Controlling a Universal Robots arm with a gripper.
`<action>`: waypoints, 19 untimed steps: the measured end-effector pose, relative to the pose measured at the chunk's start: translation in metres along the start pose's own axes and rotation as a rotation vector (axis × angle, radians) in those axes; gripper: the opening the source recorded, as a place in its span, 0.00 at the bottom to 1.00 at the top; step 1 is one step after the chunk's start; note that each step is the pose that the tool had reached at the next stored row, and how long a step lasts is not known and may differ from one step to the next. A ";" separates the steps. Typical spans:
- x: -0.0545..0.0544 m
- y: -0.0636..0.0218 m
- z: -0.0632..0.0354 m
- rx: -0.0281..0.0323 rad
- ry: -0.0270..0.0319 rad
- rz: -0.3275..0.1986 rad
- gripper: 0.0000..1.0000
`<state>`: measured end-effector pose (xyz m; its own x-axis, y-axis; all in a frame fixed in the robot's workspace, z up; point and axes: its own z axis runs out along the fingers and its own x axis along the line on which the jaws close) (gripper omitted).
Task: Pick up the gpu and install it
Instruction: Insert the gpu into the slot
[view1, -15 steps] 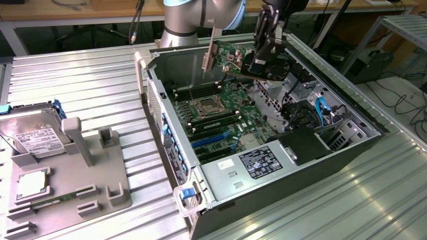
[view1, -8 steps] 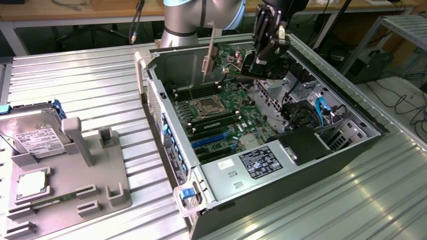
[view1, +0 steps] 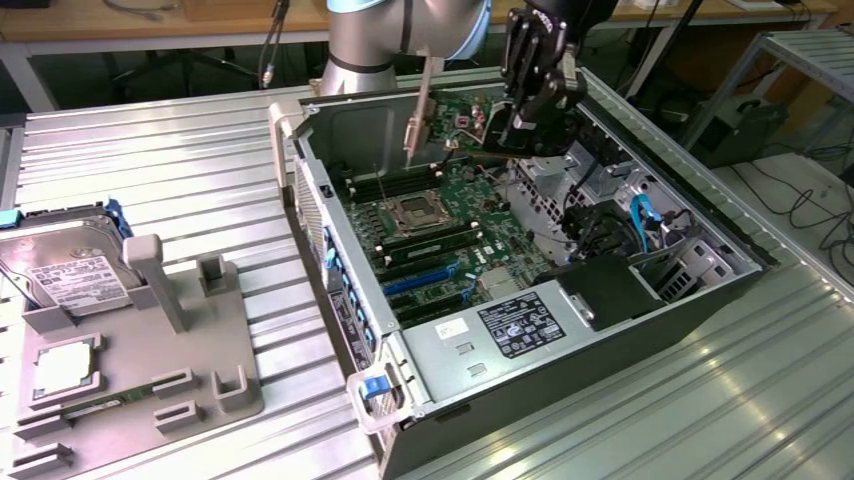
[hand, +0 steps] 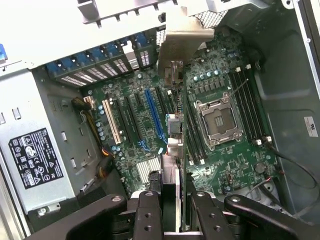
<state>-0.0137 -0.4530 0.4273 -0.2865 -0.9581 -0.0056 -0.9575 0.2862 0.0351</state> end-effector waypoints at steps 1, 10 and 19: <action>0.000 0.0000 0.0000 0.0000 0.0003 -0.010 0.27; 0.000 -0.0001 0.0009 0.0006 0.0041 -0.130 0.27; 0.000 -0.0001 0.0028 0.0295 0.0030 -0.252 0.27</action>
<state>-0.0136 -0.4531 0.4245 -0.0384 -0.9992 -0.0075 -0.9993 0.0383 0.0038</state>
